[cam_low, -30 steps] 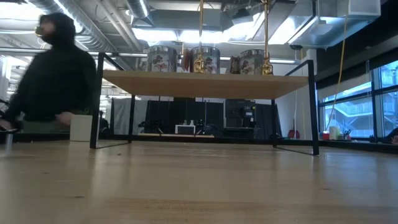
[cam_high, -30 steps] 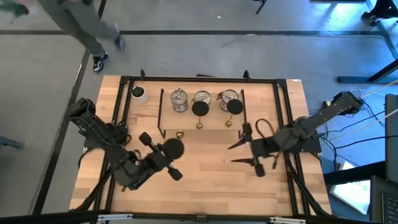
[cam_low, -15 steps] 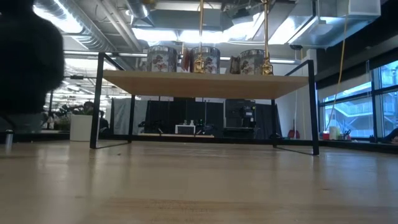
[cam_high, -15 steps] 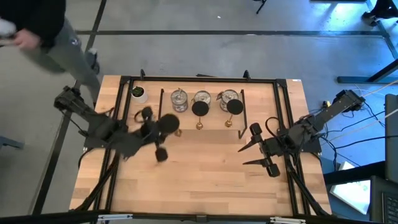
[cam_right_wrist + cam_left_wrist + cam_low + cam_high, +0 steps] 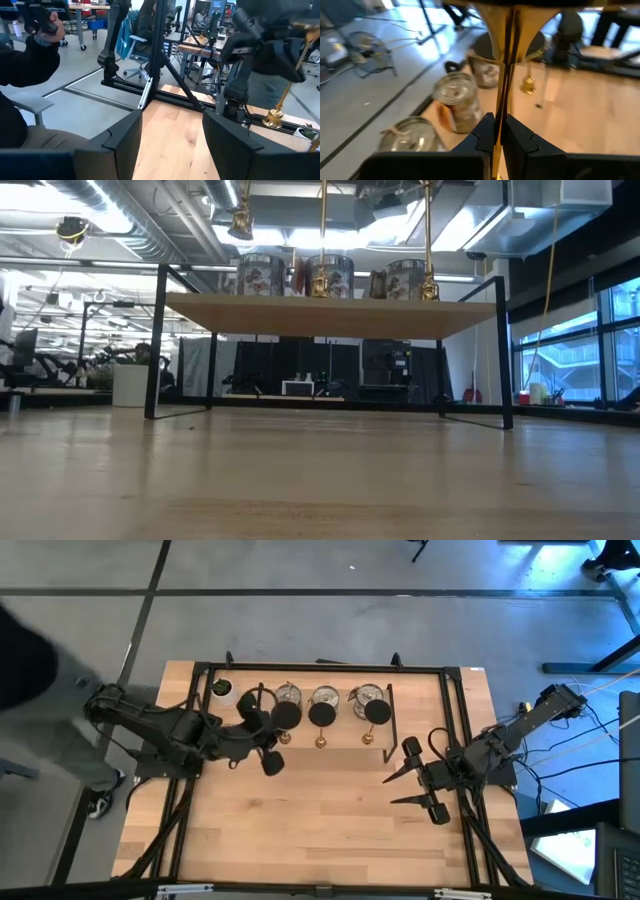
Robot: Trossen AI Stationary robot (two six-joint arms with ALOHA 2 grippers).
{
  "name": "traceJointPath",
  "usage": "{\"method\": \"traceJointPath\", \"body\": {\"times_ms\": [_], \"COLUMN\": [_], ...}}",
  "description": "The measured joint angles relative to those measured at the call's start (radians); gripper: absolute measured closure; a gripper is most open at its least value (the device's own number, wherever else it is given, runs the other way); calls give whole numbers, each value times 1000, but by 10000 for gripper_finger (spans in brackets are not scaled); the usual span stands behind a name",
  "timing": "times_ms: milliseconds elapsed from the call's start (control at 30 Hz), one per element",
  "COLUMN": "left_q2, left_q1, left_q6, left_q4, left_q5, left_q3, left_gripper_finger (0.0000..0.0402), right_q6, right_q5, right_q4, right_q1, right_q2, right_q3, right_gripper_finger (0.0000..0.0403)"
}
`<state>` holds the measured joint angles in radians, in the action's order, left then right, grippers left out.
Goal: Pick & Place candle stick holders
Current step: Put the gold candle holder on the shelf
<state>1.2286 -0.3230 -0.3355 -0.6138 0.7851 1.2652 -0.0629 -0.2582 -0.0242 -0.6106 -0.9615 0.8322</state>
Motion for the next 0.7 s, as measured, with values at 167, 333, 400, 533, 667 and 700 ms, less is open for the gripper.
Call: {"method": "traceJointPath", "body": {"times_ms": [167,333,400,533,667,700], "left_q2": [-24,-77,-102,-129,-126,-123], "left_q1": [-34,-22,-20,-20,6,14], "left_q6": [-114,-145,-87,11,-22,-32], "left_q4": [45,168,270,389,329,316], "left_q5": [142,157,152,92,73,70], "left_q3": [-102,-264,-297,-326,-329,-329], "left_gripper_finger": [389,389,389,389,389,389], "right_q6": [15,22,21,0,-4,-4], "right_q5": [5,5,5,7,8,8], "right_q4": [11,16,12,-11,-14,-14], "right_q1": [0,0,0,0,0,0], "right_q2": [0,0,0,0,0,0], "right_q3": [0,0,0,0,0,0], "right_gripper_finger": [192,192,192,192,192,192]}}
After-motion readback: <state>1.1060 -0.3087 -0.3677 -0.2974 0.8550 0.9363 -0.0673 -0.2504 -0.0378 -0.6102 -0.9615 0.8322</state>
